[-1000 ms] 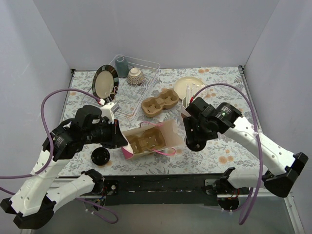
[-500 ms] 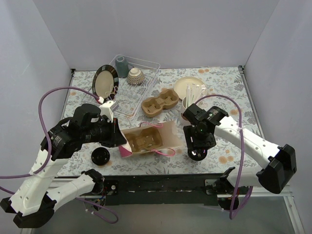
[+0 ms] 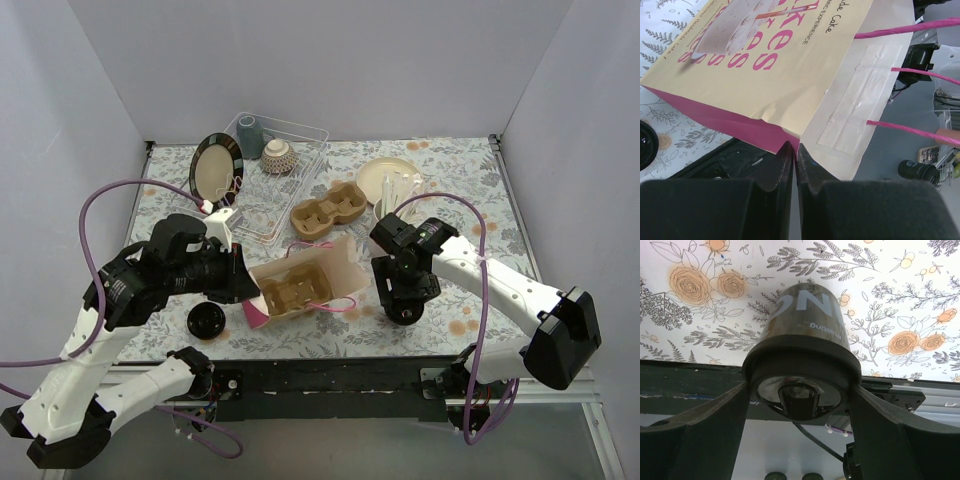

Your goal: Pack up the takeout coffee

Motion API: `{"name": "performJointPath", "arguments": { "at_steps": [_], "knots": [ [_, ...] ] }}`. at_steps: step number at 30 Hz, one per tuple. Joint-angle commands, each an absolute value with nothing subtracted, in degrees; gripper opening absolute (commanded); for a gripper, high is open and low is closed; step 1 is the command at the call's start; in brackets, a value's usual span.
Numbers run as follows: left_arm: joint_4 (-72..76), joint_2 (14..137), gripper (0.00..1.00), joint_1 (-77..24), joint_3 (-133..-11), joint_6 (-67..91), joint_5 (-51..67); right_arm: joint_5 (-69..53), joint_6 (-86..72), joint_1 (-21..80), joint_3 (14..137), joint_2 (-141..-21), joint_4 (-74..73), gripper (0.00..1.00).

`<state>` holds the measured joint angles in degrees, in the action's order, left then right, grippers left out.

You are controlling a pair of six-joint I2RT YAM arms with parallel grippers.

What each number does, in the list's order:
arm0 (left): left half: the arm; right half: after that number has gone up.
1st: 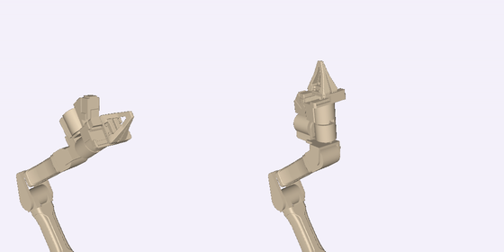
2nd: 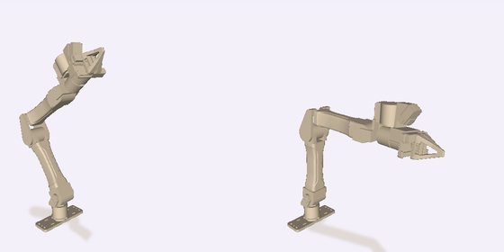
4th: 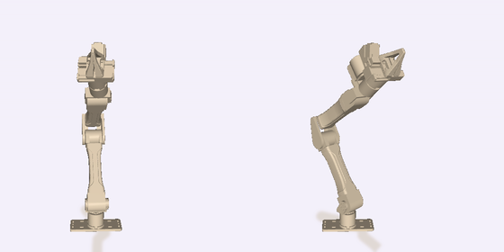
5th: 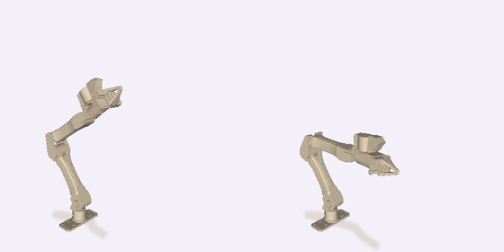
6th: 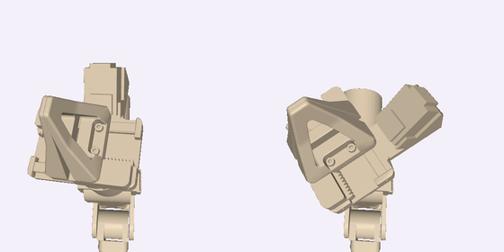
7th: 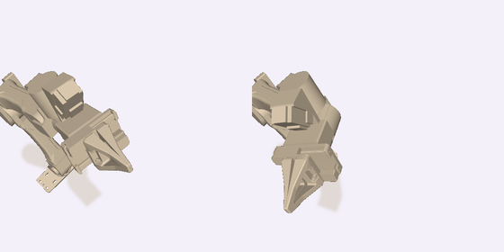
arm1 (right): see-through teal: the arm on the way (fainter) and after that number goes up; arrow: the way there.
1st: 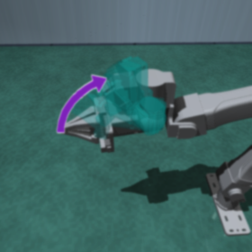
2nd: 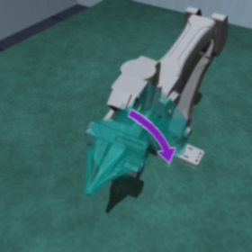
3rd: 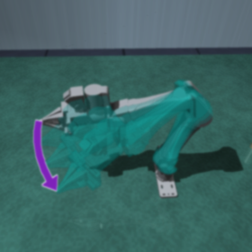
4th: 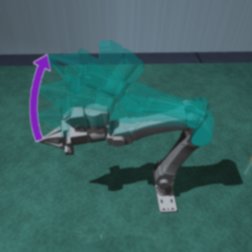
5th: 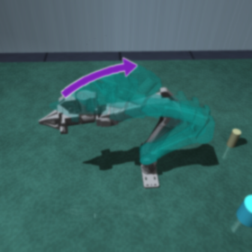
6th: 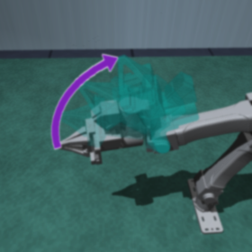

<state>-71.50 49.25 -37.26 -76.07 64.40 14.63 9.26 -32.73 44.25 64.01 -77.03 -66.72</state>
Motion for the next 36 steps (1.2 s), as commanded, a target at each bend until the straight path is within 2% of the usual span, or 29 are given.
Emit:
{"name": "performJointPath", "arguments": {
  "at_steps": [1,18,21,22,31,34,35,36],
  "knots": [
    [-70.9,47.8,0.08,-37.4,-74.9,66.2,16.0,12.0,-31.6,43.9,63.8,-76.3,-65.1,0.86],
    [-72.2,50.2,0.15,-37.4,-73.6,68.6,11.0,18.6,-32.3,43.9,62.0,-74.0,-62.8,0.92],
    [-72.4,50.1,0.18,-37.4,-73.5,68.6,10.4,19.9,-32.5,43.9,63.5,-73.8,-64.2,0.98],
    [-72.5,50.2,0.24,-37.4,-73.5,68.6,10.3,20.4,-32.6,43.9,64.1,-73.8,-64.5,0.98],
    [-75.0,51.3,0.34,-37.4,-75.4,68.8,6.2,22.8,-33.6,43.9,63.7,-73.1,-64.6,0.99],
    [-77.8,52.6,0.46,-37.4,-78.7,69.4,3.3,23.7,-33.6,43.9,64.8,-73.2,-64.3,0.99],
    [-79.1,53.0,0.54,-37.4,-79.6,69.9,2.7,23.8,-33.3,43.9,65.1,-73.3,-64.2,0.99],
    [-79.3,53.0,0.59,-37.4,-80.4,70.1,2.2,23.6,-32.9,43.9,66.0,-73.5,-64.2,0.98]
  ]
}}
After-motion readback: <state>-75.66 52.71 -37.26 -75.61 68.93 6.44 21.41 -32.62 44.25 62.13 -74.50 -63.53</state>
